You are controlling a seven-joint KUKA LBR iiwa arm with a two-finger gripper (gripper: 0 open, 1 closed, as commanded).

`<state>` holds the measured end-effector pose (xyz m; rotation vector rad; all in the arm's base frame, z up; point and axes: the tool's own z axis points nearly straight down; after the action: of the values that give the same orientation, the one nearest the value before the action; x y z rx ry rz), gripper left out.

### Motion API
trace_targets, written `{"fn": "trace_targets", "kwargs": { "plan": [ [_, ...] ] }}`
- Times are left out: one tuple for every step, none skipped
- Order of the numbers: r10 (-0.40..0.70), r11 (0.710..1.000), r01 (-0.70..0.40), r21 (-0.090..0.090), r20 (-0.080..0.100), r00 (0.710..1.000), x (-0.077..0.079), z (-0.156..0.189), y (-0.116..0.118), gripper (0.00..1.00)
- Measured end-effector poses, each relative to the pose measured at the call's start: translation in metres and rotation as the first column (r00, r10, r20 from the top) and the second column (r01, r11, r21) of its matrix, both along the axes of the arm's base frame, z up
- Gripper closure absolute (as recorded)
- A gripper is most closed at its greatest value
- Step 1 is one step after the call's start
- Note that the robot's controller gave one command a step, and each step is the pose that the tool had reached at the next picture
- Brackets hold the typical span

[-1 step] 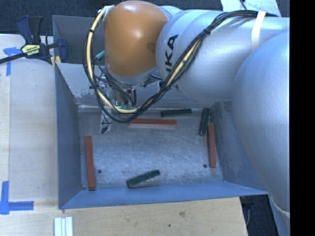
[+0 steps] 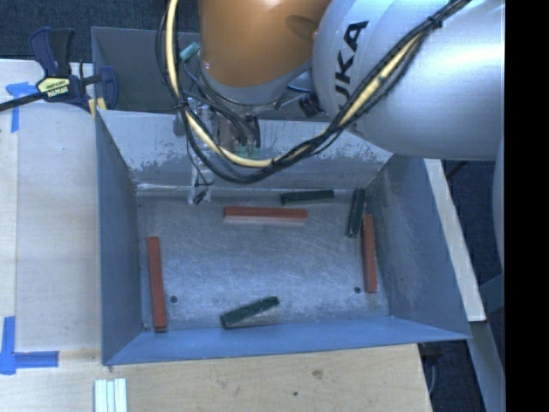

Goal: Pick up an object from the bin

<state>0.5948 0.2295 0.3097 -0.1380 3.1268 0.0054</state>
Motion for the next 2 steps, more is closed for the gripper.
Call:
{"fn": "trace_targets", "kwargs": {
  "plan": [
    [-0.152,0.988,0.152,-0.007,-0.017,0.988,-0.035,-0.097,-0.035,0.00],
    [-0.237,0.971,0.237,-0.009,-0.017,0.971,-0.039,-0.197,-0.098,0.00]
  ]
}}
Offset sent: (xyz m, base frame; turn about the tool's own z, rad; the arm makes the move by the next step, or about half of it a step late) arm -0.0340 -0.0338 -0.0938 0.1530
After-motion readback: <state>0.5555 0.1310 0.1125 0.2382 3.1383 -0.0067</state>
